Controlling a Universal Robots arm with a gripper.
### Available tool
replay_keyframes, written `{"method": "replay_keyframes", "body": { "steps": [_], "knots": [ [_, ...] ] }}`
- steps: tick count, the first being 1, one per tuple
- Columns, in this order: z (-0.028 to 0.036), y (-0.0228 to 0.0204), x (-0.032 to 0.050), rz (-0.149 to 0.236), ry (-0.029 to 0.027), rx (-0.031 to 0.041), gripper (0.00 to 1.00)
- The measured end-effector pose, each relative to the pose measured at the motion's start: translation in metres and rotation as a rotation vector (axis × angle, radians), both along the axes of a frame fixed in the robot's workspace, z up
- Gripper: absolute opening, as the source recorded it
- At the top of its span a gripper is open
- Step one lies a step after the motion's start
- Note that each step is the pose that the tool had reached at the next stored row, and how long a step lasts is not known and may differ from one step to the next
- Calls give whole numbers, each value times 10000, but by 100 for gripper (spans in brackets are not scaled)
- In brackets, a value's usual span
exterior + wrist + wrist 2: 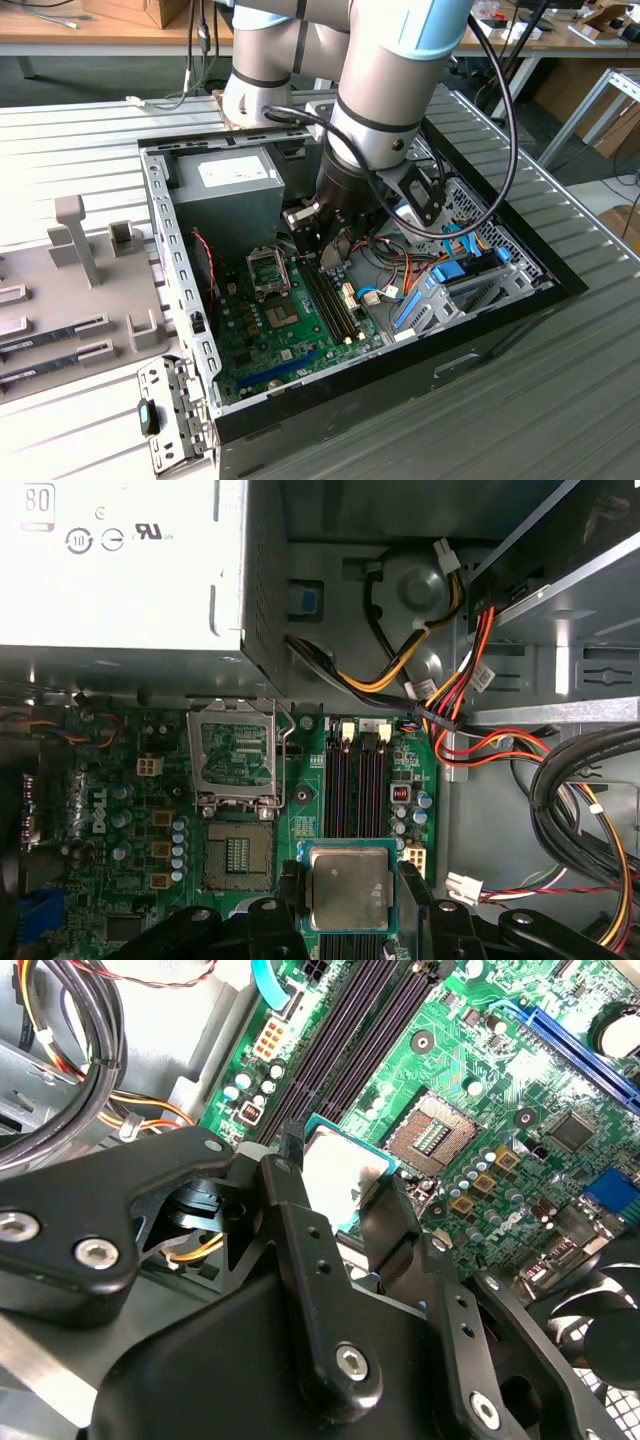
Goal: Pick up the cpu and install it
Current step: 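Pick up the cpu and move it towards the insertion slot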
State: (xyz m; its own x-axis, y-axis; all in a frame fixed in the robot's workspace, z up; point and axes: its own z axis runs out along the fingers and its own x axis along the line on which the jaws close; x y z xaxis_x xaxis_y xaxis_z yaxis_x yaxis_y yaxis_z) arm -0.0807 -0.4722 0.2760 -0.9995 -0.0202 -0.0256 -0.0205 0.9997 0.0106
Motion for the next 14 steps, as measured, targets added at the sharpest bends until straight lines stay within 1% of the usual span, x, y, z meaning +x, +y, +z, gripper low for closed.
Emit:
{"method": "replay_keyframes", "body": {
  "steps": [14],
  "knots": [
    [-32,-19,0,0,0,1,47]
  ]
}}
